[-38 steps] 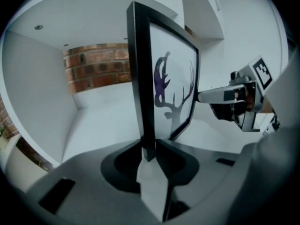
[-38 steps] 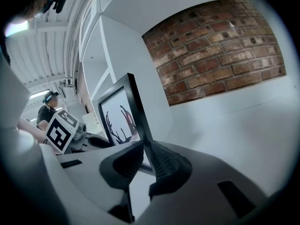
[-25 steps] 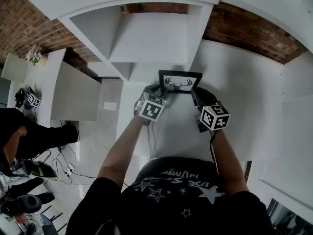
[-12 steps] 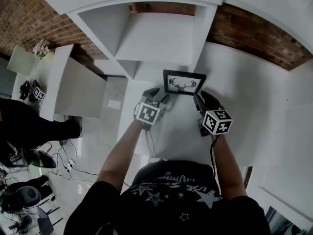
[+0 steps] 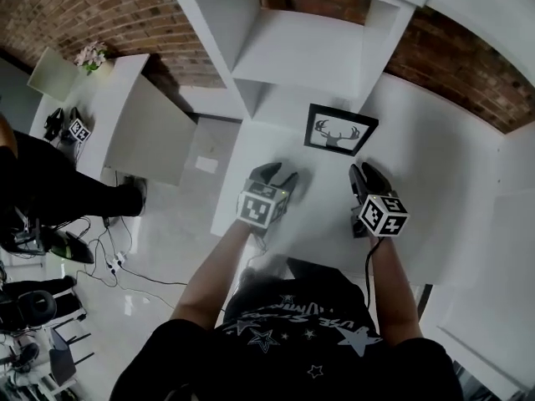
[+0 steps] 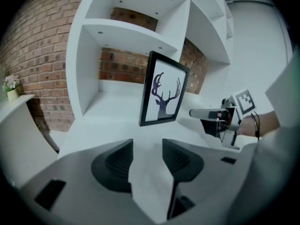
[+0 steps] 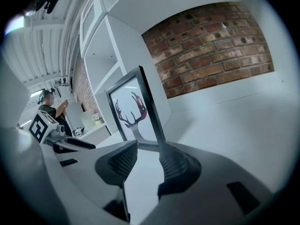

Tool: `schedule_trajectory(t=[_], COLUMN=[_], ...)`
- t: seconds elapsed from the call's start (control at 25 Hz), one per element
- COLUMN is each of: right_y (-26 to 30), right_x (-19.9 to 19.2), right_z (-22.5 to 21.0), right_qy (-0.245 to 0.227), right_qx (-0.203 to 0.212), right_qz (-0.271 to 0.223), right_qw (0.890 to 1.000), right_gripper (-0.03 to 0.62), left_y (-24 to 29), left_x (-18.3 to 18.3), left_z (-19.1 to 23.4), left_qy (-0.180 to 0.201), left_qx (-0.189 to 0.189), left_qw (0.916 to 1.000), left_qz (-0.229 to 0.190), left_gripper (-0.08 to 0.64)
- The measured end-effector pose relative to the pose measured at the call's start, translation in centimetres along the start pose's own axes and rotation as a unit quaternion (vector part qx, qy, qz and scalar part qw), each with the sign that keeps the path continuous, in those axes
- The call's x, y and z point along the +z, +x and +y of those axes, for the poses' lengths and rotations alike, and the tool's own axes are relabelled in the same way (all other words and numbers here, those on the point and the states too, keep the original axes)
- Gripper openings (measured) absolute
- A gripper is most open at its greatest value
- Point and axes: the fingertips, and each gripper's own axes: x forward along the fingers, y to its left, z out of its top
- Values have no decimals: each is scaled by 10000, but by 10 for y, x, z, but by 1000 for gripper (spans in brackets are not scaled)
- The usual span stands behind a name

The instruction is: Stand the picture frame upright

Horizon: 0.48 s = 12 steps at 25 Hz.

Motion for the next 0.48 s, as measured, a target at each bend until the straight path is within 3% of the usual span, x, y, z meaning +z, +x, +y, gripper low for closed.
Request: schedule_trajectory(t=[0.2,0.32,0.48], right_y=[-24,-40,-63], right_x=[0,-1,-10], right_z=[29,49,75], right_qy=[-63,-108,-54], right_qx=[-171,-267,-429], right_qz=[-176,-282,-368], right_qw=[9997,9992,9984], right_gripper=[141,141,140], left_y=[-37,-59,-88], left_x=[-15,-18,-25], left_z=[1,-6,-16], left_qy=[-4,180,94], left_qx=[-50,-210,-462], left_qw=[9999,9993,9981], left_qz=[-140,-236,-395], left_gripper=[181,181,180])
